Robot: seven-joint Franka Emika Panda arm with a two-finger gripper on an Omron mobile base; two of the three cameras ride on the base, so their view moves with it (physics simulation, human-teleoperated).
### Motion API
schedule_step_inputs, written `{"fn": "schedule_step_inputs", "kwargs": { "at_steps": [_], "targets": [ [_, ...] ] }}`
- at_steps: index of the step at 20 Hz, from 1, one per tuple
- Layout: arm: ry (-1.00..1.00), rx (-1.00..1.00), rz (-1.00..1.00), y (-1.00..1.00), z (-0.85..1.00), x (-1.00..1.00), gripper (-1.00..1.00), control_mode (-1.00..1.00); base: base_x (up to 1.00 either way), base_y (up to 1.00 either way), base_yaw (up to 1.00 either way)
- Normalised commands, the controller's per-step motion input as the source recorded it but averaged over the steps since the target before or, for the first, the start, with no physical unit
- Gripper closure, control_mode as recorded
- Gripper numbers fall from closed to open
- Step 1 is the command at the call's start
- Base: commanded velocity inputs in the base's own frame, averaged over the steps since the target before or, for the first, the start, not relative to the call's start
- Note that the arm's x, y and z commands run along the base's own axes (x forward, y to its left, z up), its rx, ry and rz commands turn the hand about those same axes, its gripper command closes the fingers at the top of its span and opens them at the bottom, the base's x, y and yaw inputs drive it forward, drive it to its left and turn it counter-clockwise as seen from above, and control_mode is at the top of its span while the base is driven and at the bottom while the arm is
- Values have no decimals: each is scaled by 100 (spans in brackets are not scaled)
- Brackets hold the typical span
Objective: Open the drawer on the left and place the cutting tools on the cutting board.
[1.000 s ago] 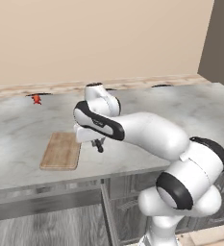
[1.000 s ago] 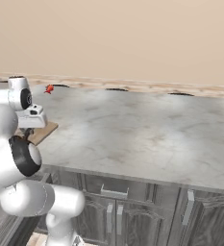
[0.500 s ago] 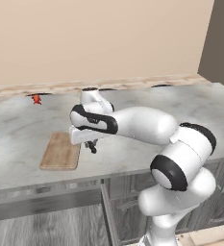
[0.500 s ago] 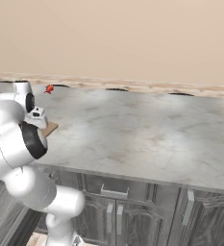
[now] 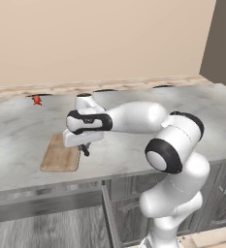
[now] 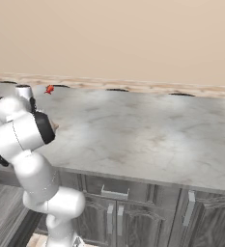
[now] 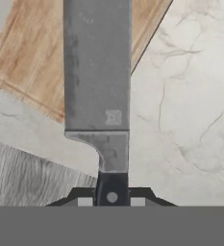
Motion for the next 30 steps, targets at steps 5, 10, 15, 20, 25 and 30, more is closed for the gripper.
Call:
{"fn": "schedule_step_inputs", "kwargs": {
  "at_steps": [5, 10, 15, 20, 25, 30],
  "targets": [
    [0, 0, 0, 26, -26, 29, 100, -100, 0, 0, 0],
    [0, 0, 0, 32, -24, 20, 100, -100, 0, 0, 0],
    [0, 0, 0, 24, -26, 12, 100, -100, 0, 0, 0],
    [0, 0, 0, 11, -30, 3, 100, -100, 0, 0, 0],
    [0, 0, 0, 0, -21, 0, 100, -100, 0, 0, 0],
    [0, 0, 0, 0, -14, 1, -100, -100, 0, 0, 0]
  ]
}}
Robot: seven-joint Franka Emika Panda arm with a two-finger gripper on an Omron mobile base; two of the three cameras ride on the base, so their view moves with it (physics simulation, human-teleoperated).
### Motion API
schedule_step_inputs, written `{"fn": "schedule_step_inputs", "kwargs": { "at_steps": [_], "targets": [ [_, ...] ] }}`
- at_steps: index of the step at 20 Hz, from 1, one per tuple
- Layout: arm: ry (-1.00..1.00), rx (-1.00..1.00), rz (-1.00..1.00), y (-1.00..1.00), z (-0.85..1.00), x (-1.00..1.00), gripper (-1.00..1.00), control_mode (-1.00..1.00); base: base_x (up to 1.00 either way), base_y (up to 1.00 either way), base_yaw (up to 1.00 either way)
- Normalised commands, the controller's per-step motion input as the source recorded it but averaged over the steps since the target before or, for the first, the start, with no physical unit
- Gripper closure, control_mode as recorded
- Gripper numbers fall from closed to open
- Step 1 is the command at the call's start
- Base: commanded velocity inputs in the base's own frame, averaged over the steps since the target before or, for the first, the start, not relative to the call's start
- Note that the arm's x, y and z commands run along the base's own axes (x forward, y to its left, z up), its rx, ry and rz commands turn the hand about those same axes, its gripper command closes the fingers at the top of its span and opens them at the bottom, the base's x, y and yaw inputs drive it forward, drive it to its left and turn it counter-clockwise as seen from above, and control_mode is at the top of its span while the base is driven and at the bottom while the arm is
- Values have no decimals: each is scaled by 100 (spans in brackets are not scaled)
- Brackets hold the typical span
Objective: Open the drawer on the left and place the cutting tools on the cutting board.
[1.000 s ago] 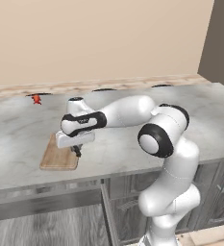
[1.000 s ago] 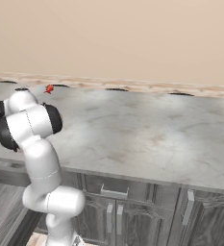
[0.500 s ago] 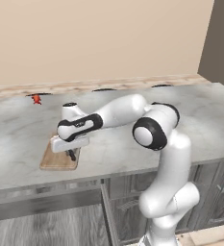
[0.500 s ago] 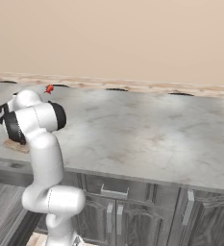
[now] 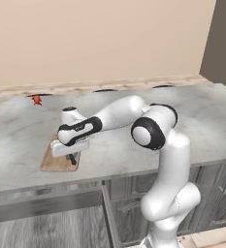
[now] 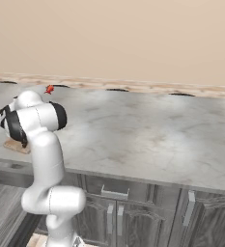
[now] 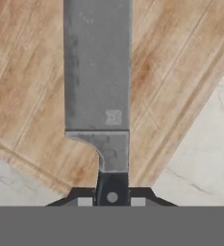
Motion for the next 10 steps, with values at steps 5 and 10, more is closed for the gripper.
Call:
{"fn": "schedule_step_inputs", "kwargs": {
  "at_steps": [5, 10],
  "targets": [
    [0, 0, 0, 0, -9, 13, -100, -100, 0, 0, 0],
    [0, 1, 0, 0, 0, 4, -100, -100, 0, 0, 0]
  ]
}}
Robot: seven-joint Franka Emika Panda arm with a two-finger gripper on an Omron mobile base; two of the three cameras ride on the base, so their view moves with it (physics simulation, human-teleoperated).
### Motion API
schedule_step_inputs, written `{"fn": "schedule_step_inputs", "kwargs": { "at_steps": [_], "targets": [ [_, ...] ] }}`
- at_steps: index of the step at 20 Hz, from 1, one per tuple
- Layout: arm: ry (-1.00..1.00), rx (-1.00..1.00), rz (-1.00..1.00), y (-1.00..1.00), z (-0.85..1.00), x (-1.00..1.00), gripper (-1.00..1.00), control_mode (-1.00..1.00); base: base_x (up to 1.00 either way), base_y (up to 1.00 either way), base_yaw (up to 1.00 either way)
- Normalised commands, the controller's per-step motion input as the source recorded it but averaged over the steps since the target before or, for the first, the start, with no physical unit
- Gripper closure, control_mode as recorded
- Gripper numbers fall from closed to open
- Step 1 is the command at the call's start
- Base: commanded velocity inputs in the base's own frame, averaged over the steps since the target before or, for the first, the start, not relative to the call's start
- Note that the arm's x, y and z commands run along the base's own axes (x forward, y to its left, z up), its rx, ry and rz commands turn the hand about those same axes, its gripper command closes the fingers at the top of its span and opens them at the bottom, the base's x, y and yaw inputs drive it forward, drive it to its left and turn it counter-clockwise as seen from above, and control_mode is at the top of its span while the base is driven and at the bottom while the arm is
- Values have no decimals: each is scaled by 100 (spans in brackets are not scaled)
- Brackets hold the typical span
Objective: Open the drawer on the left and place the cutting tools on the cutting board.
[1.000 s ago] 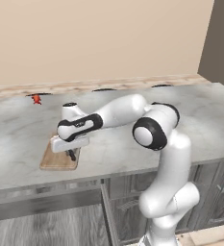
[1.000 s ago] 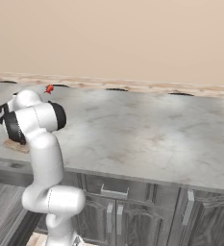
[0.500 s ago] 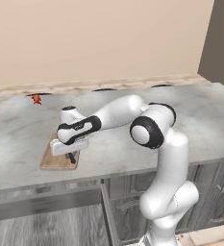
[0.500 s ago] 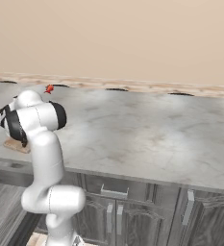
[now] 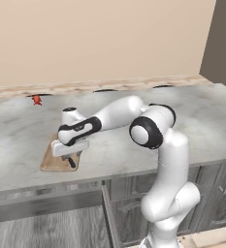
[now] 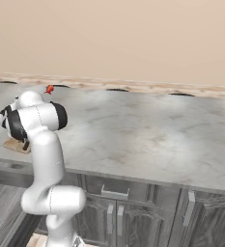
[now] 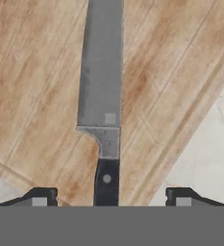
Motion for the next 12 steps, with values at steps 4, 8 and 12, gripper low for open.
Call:
{"fn": "schedule_step_inputs", "kwargs": {
  "at_steps": [4, 8, 12],
  "targets": [
    [-6, 4, 0, 0, 24, -20, -100, -100, 0, 0, 0],
    [-14, 4, 0, 0, 67, -89, -100, -100, 0, 0, 0],
    [-13, 4, 0, -4, 71, -100, -100, -100, 0, 0, 0]
  ]
}}
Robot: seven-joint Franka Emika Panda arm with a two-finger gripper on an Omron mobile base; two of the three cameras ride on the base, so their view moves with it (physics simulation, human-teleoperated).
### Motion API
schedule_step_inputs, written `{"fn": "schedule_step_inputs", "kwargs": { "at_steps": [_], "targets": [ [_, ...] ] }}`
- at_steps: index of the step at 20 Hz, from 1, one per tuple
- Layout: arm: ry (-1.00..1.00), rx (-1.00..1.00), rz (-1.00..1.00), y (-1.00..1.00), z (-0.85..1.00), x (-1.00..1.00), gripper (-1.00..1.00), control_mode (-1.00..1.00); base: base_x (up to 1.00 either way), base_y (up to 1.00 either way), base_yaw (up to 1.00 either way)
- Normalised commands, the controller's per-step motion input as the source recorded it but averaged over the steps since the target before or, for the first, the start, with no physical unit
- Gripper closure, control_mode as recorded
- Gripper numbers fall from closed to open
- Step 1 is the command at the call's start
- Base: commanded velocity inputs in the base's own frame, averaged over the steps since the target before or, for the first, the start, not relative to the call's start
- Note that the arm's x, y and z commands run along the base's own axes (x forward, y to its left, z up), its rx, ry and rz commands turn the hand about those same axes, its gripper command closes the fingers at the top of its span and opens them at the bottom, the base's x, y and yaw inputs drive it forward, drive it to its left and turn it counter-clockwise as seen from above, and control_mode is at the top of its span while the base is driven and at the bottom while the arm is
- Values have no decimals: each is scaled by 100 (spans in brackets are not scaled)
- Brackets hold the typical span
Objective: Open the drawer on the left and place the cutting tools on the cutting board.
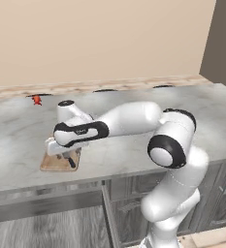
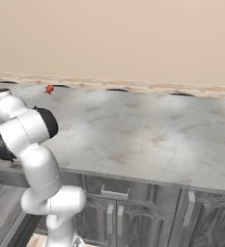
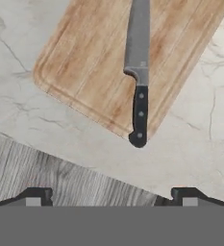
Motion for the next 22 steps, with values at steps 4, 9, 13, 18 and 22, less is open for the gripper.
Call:
{"fn": "schedule_step_inputs", "kwargs": {
  "at_steps": [4, 9, 13, 18, 22],
  "targets": [
    [-5, 6, 0, -24, 59, -100, -100, -100, 0, 0, 0],
    [0, 7, 0, -27, 27, -100, -100, -100, 0, 0, 0],
    [1, 8, 0, -2, 0, -100, -100, -100, 0, 0, 0],
    [4, 6, 3, 12, 0, -82, -100, -100, 0, 0, 0],
    [3, 1, 2, 16, 0, -68, -100, -100, 0, 0, 0]
  ]
}}
